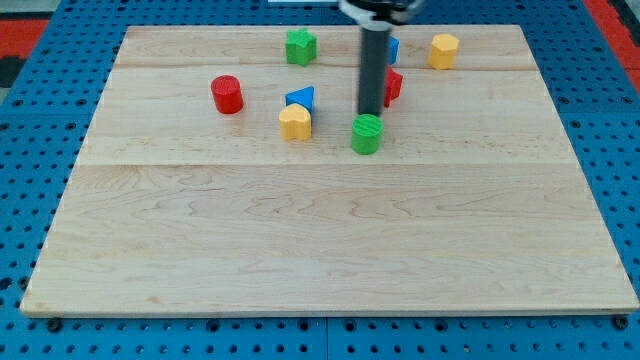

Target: Make a group of triangle green circle and heart at center

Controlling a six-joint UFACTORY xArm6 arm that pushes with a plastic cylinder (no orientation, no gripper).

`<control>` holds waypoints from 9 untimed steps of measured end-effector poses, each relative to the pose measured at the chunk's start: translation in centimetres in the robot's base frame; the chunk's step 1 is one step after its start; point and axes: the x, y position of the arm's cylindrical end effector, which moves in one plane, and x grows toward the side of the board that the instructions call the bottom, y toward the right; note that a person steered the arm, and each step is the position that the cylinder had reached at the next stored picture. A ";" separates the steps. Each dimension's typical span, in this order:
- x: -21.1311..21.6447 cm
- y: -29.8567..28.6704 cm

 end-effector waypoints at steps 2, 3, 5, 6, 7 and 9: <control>4.3 0.7; 7.4 -10.6; 7.1 -25.9; 3.9 -19.9; 1.9 -15.1; 0.8 -18.1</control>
